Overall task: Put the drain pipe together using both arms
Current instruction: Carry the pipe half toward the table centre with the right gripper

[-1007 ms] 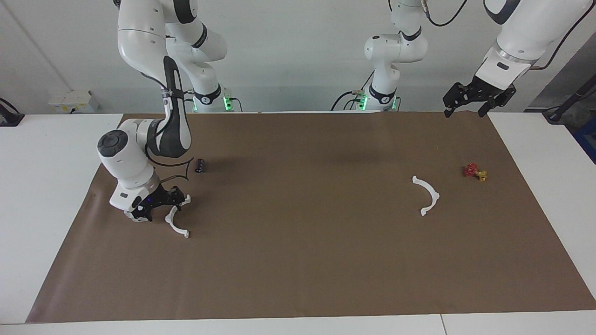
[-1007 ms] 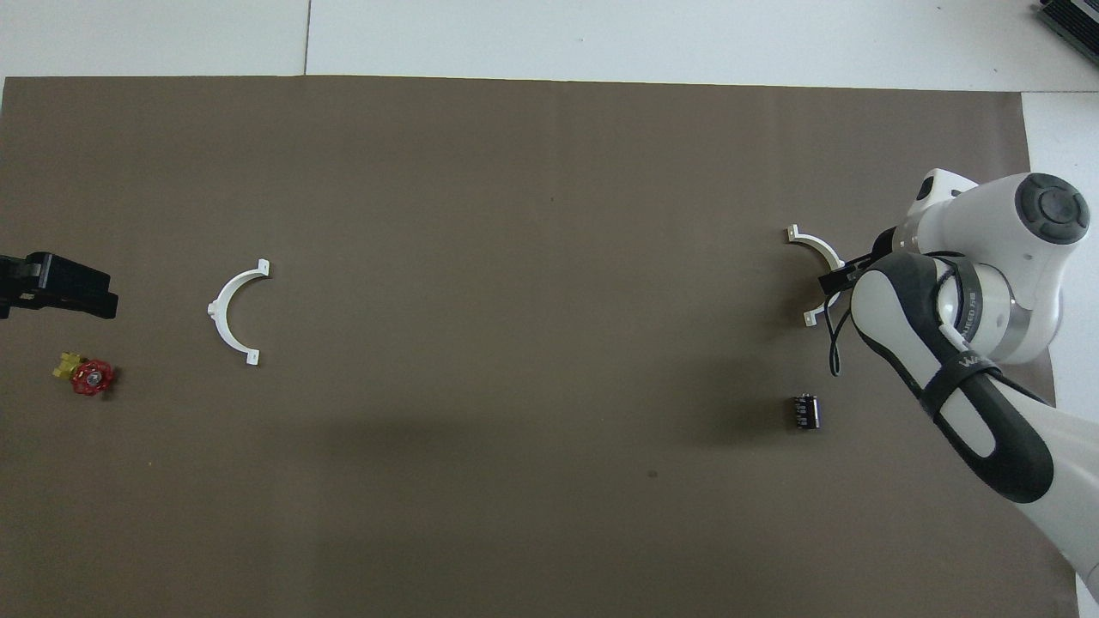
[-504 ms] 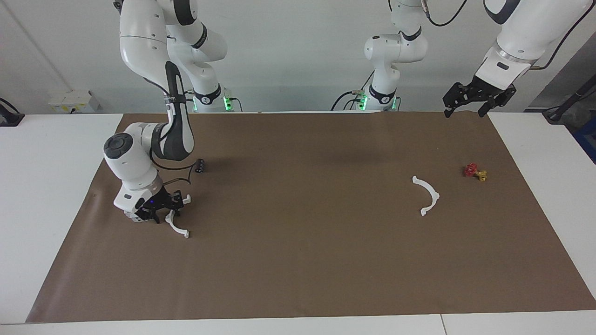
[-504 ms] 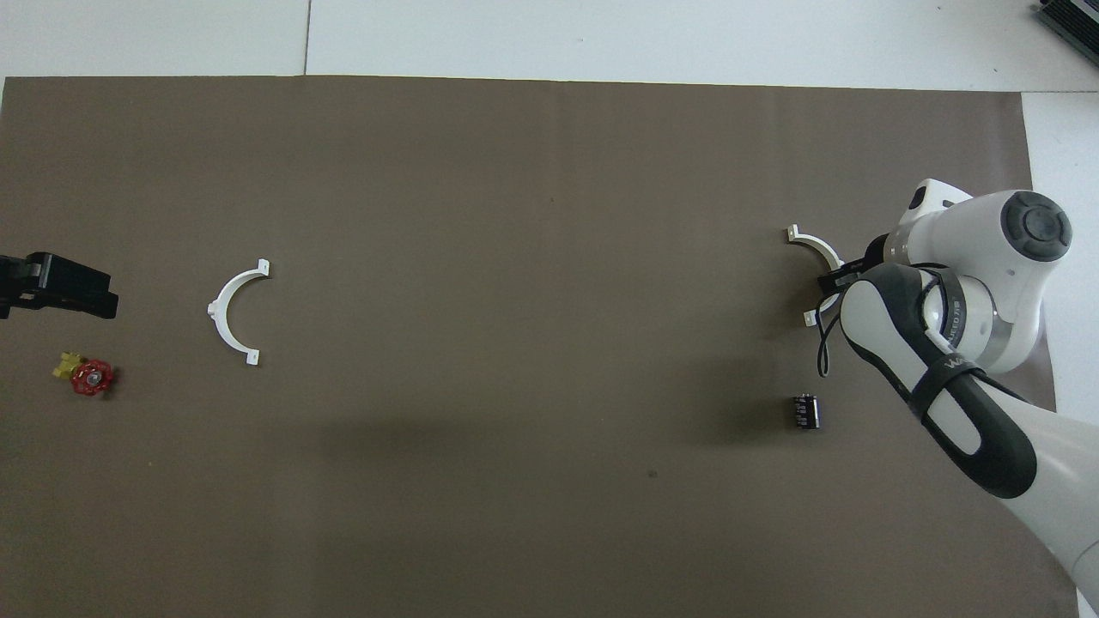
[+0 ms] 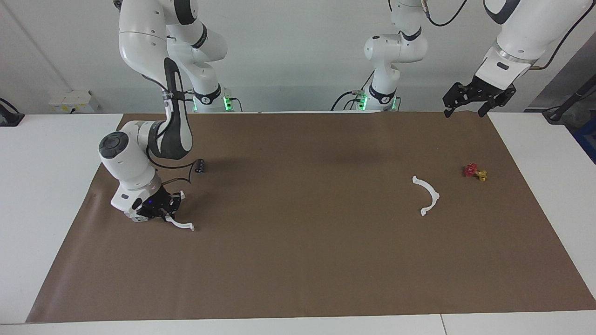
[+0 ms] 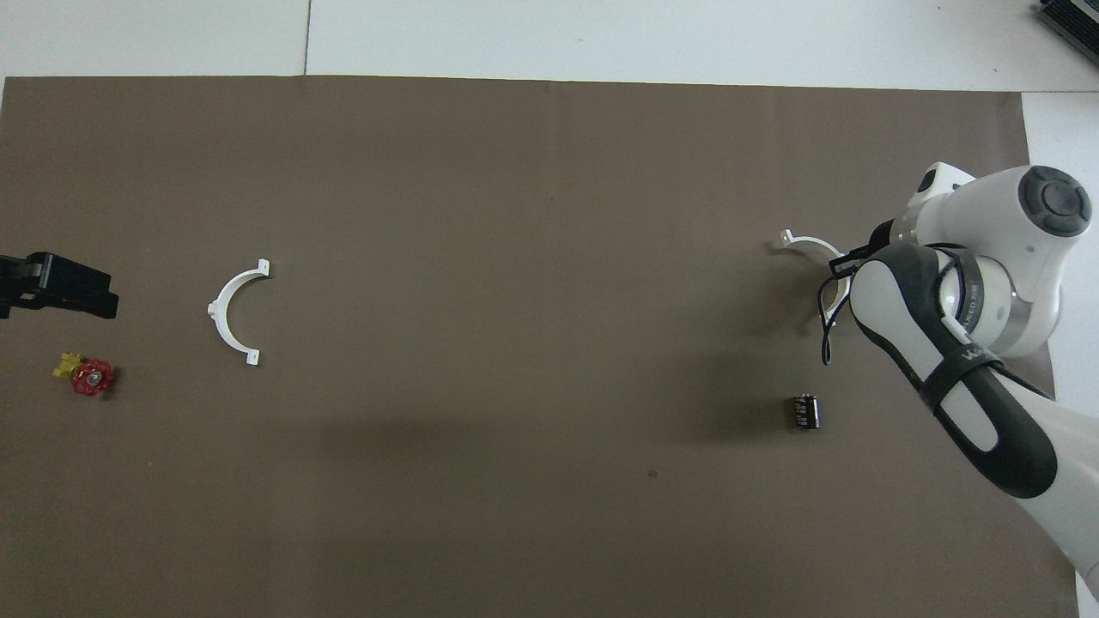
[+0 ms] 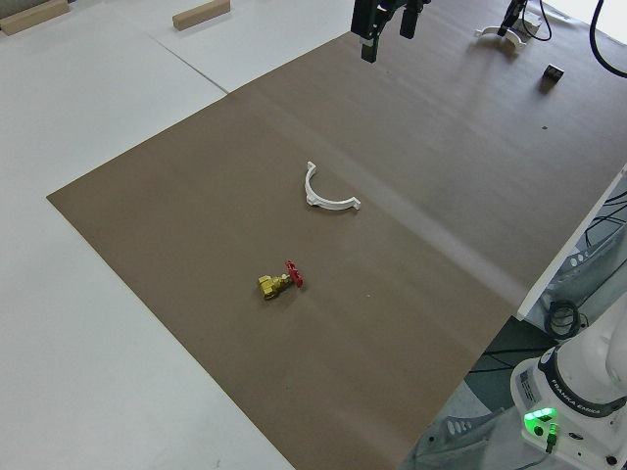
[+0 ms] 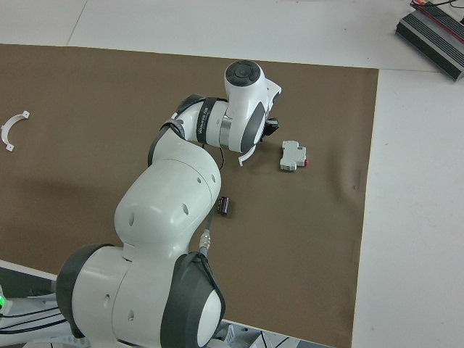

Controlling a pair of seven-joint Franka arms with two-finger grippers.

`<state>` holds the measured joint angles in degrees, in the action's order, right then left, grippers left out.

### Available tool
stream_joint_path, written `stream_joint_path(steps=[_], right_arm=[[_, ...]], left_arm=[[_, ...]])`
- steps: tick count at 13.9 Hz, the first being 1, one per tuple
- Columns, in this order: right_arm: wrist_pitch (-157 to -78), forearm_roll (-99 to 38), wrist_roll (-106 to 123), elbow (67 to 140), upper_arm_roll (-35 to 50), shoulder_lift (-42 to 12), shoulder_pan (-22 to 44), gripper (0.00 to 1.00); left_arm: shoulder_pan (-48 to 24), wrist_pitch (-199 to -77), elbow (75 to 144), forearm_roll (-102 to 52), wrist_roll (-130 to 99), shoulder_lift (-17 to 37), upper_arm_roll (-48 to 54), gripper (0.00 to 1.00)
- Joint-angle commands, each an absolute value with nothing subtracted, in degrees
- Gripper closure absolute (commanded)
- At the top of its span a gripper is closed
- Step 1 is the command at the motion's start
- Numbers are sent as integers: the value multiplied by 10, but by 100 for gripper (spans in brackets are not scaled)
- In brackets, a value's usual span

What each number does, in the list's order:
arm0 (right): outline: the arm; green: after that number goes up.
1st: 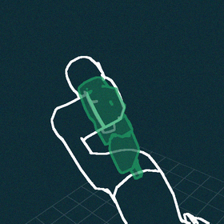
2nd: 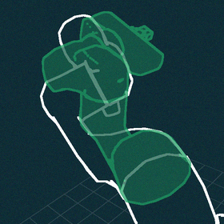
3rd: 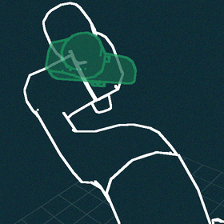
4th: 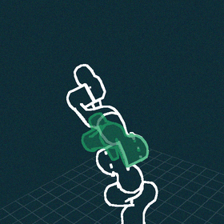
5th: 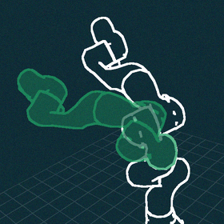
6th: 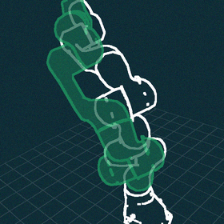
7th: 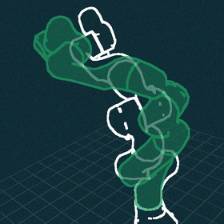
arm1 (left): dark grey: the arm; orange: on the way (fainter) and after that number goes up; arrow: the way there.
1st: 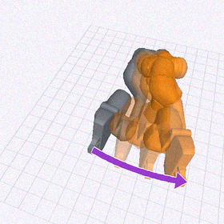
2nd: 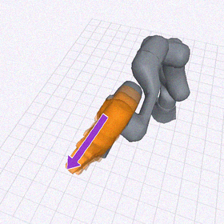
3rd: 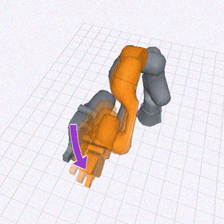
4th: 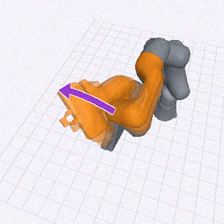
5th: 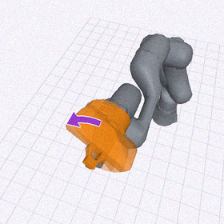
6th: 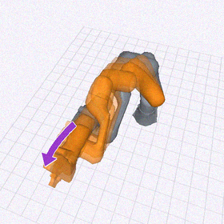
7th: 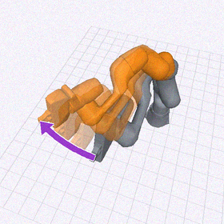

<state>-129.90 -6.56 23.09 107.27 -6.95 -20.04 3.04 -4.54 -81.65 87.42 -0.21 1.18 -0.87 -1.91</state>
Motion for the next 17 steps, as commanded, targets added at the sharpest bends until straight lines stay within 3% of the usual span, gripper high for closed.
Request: stream_joint_path(steps=[1, 7, 17], right_arm=[[-1225, -72, 120, 1032, -67, -164, 51, 100], [-1200, -37, -158, 1009, -66, -161, 177, 100], [-1318, -37, -329, 1010, -64, -250, 343, 100]], left_arm=[[-55, -831, 903, 11, 5, -30, -25, 0], [-55, -831, 906, 11, 4, -33, -25, 0], [-55, -831, 906, 11, 4, -33, -25, 0]])
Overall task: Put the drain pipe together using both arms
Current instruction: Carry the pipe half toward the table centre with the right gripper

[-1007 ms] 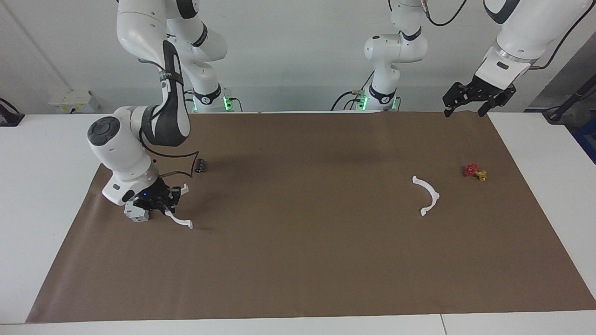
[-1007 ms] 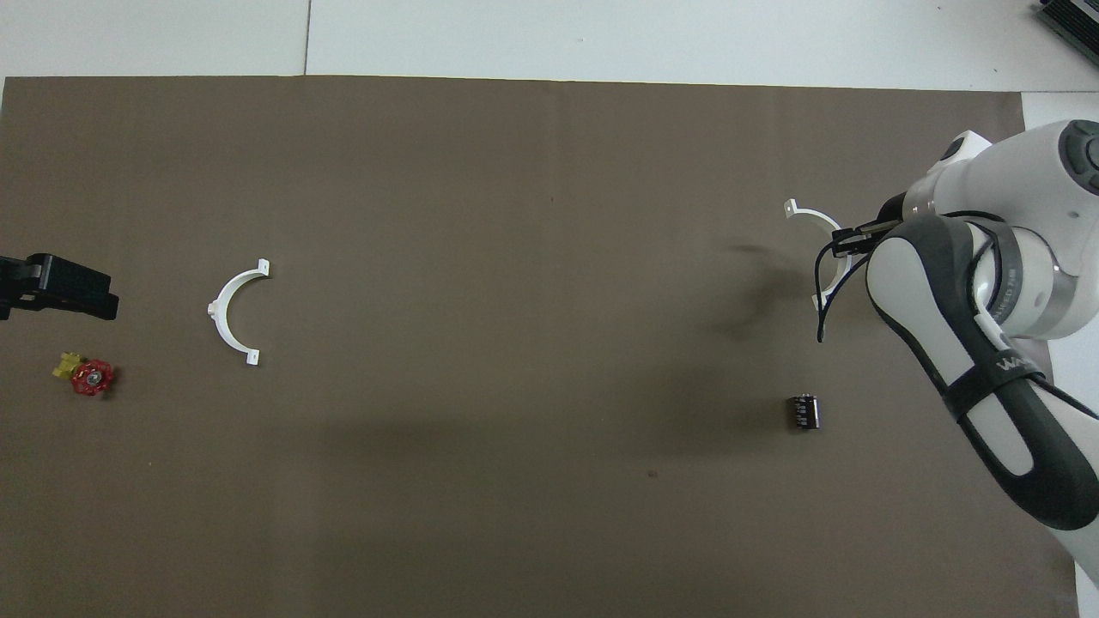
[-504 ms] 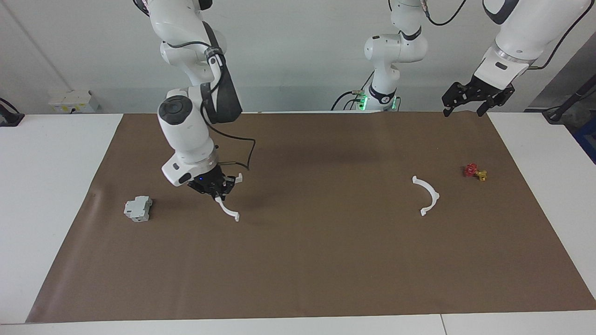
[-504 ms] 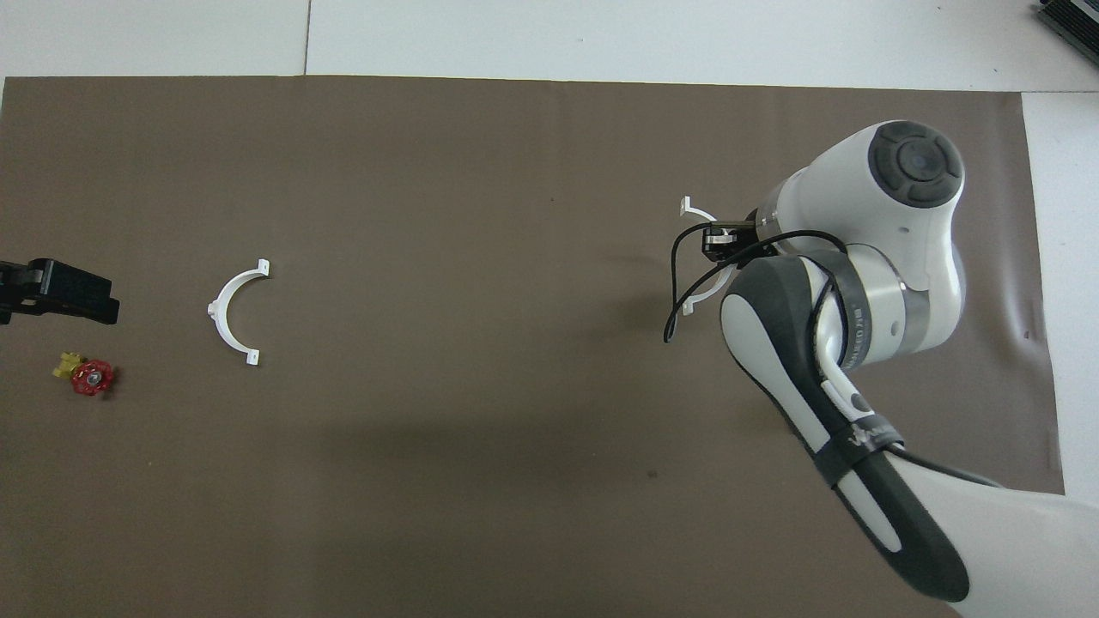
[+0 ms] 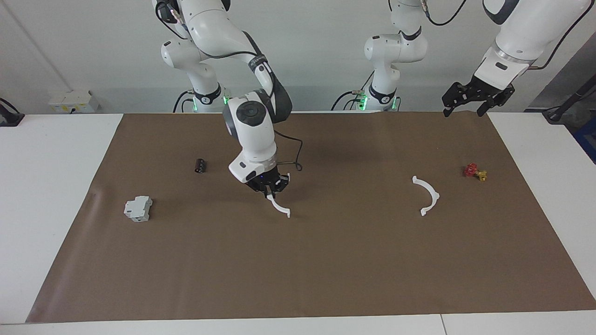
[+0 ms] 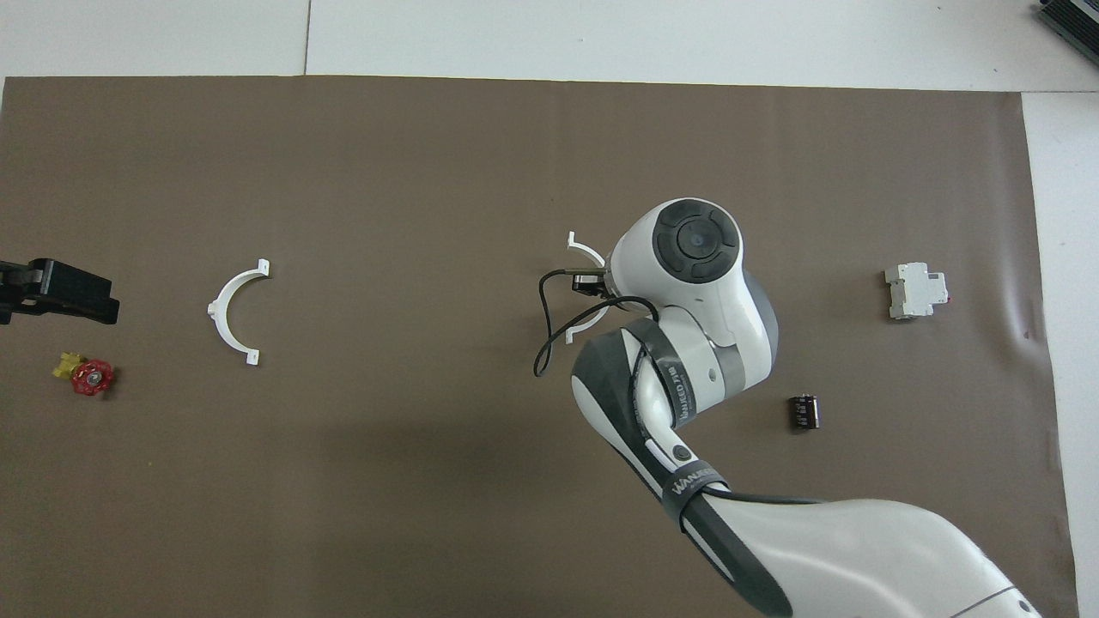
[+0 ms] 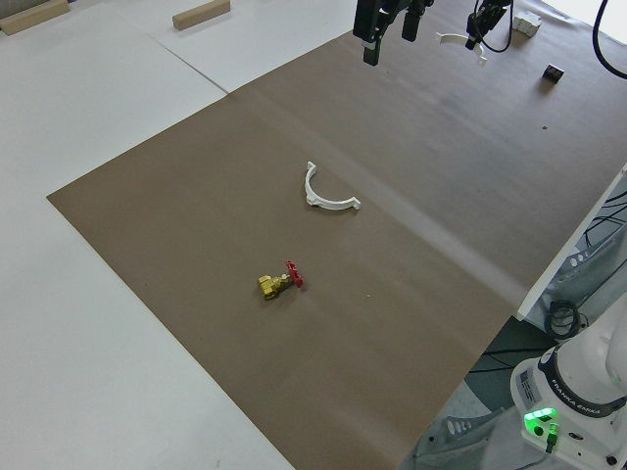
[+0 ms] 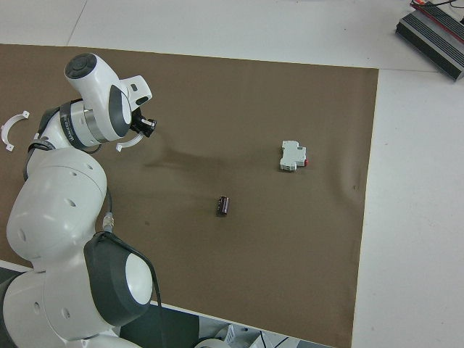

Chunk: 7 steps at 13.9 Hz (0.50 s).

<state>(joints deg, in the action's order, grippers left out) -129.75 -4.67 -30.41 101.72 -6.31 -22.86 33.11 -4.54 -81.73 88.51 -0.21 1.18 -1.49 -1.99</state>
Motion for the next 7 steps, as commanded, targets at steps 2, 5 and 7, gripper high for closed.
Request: stream_joint_path(steps=[2, 5, 7], right_arm=[[-1342, -35, -344, 1009, -65, -266, 359, 100], [-1345, -31, -345, 1011, -64, -273, 378, 100], [-1346, -31, -347, 1014, -64, -277, 382, 100]], left_arm=[[-55, -831, 906, 11, 4, -33, -26, 0], [-55, -831, 906, 11, 3, -33, -25, 0], [-55, -831, 906, 11, 3, -33, -24, 0]])
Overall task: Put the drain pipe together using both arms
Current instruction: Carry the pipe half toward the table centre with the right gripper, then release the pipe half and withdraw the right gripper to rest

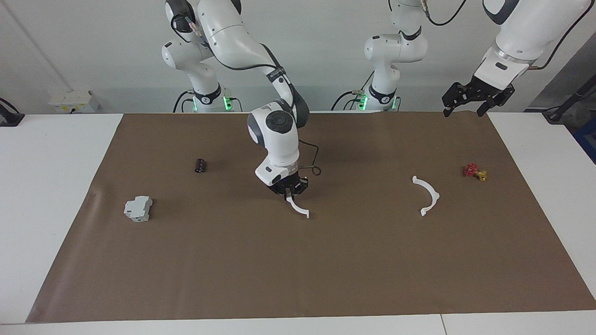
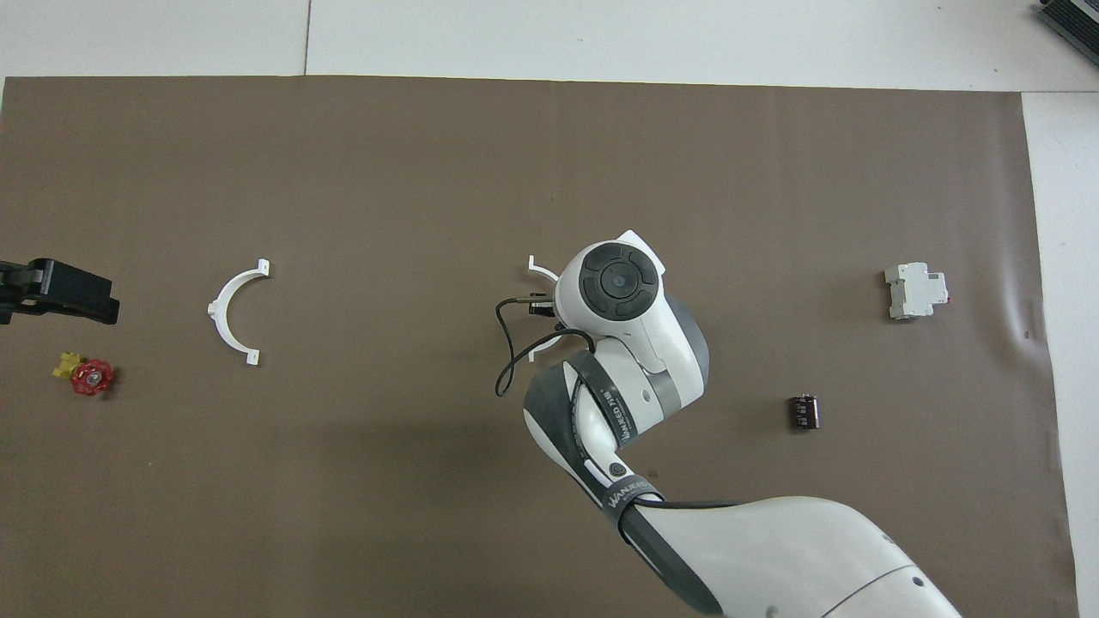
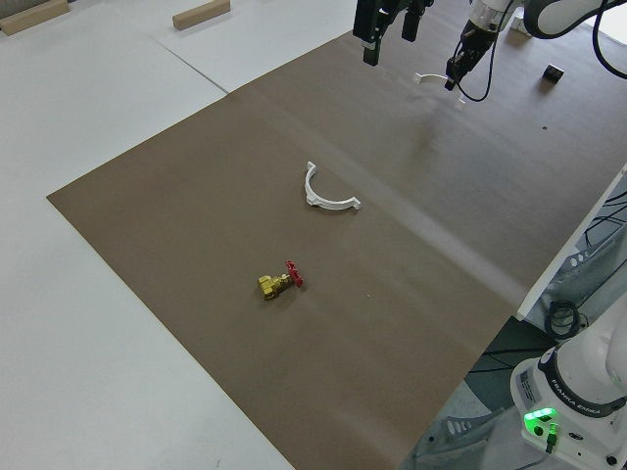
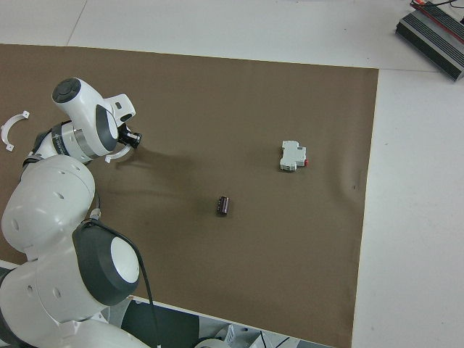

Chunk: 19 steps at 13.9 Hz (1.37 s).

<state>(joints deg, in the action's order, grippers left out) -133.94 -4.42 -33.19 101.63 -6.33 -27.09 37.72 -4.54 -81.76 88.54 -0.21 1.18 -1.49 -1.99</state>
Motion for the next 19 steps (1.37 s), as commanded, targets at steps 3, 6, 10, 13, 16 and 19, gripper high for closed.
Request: stream_joint_path(steps=[3, 6, 10, 13, 16, 19], right_arm=[[-1355, -32, -348, 1019, -64, -280, 390, 100], [-1359, -32, -350, 1024, -64, -280, 391, 100], [-1367, -32, -374, 1027, -65, -279, 398, 0], [-1342, -32, -374, 1026, -69, -246, 390, 0], [-1309, -26, -352, 1026, -79, -183, 350, 0], [-1262, -21, -302, 1026, -80, -132, 289, 0]], left_arm=[[-55, -831, 906, 11, 3, -33, -23, 0], [-55, -831, 906, 11, 3, -33, -22, 0], [-55, -831, 907, 11, 4, -33, -23, 0], [-55, -831, 908, 11, 6, -34, -25, 0], [-54, -862, 941, 11, 12, -47, -28, 0], [-55, -882, 962, 11, 13, -49, -40, 0]])
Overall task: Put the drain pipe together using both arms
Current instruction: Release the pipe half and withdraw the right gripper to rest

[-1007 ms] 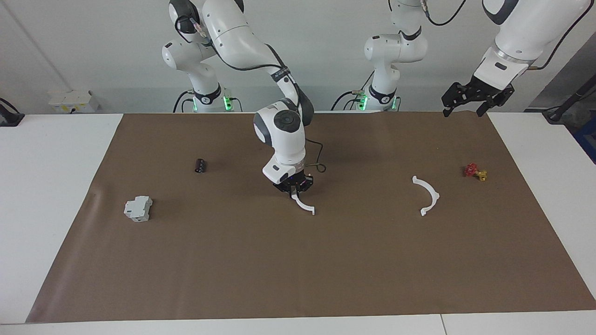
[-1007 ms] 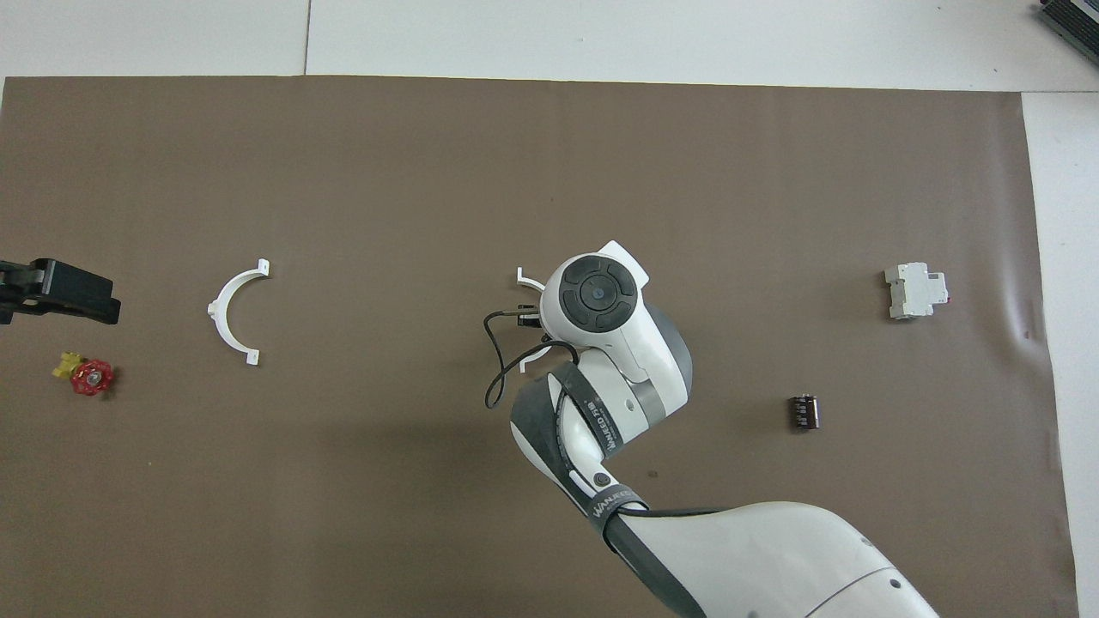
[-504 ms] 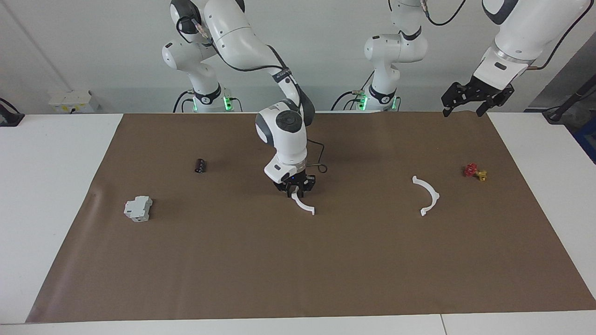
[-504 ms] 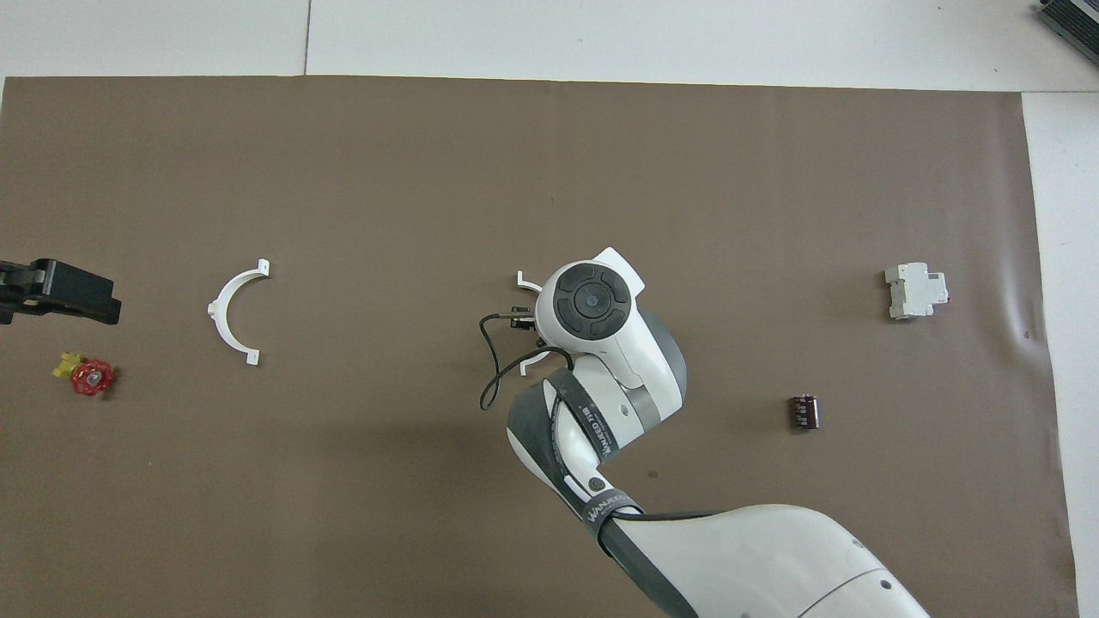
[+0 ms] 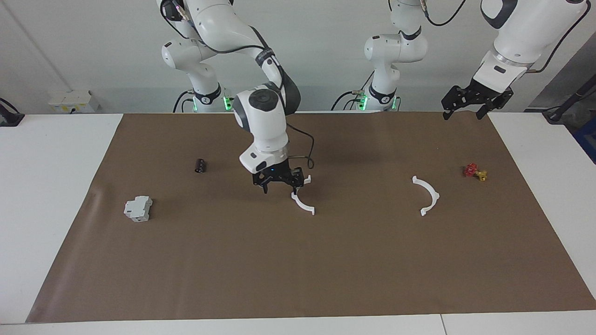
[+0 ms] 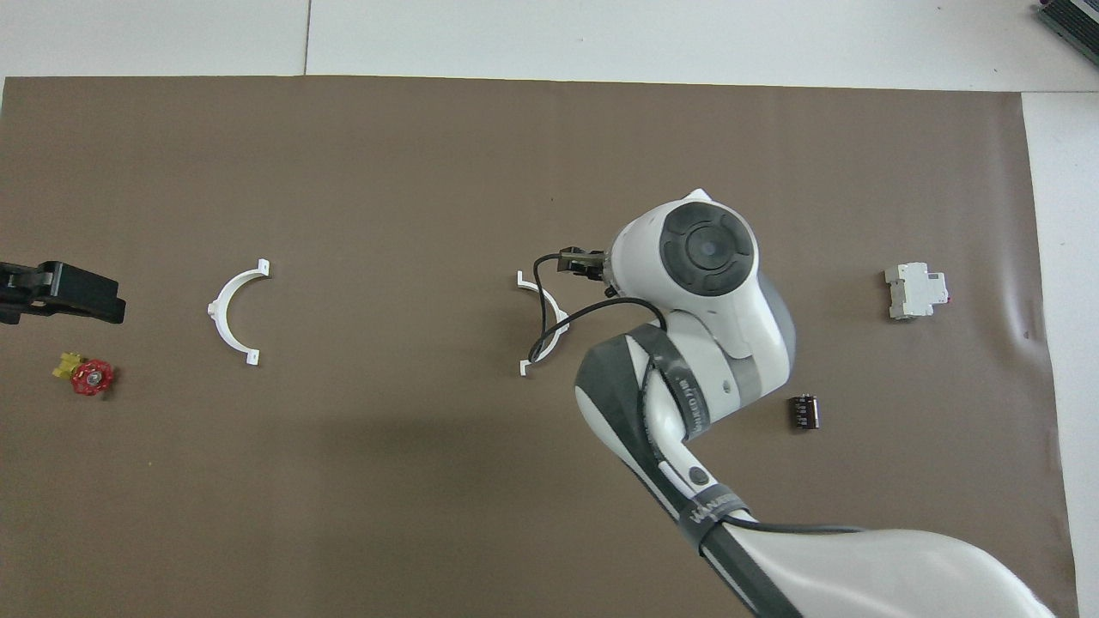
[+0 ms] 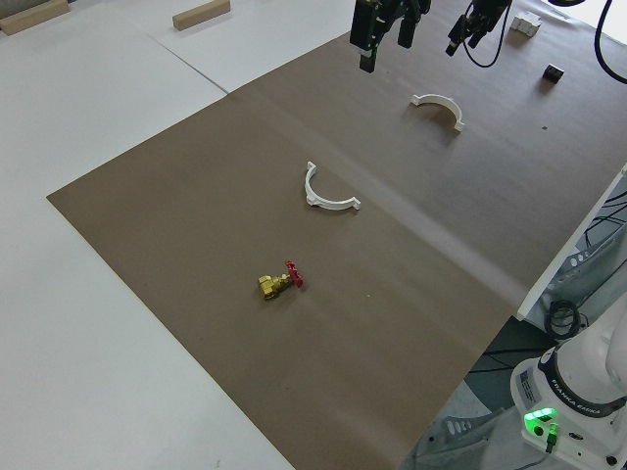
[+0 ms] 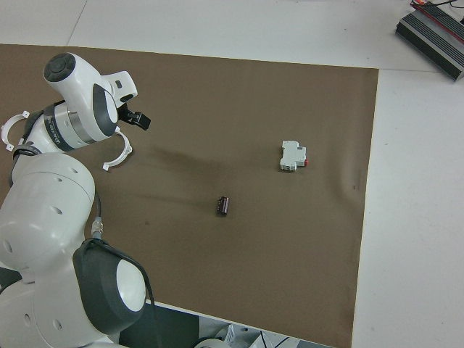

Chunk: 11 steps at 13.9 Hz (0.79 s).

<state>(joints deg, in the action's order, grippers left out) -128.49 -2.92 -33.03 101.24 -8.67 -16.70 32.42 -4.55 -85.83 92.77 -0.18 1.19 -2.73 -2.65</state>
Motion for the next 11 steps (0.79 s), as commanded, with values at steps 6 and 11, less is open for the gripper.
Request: stream_joint_path(steps=[6, 11], right_arm=[[-1171, -11, -133, 1021, -79, -53, 136, 0], [-1066, -13, -50, 1013, -79, 2, 70, 0]], left_arm=[[-55, -955, 1025, 11, 11, -54, -43, 0], [-55, -1094, 1124, 11, -82, -55, -62, 0]])
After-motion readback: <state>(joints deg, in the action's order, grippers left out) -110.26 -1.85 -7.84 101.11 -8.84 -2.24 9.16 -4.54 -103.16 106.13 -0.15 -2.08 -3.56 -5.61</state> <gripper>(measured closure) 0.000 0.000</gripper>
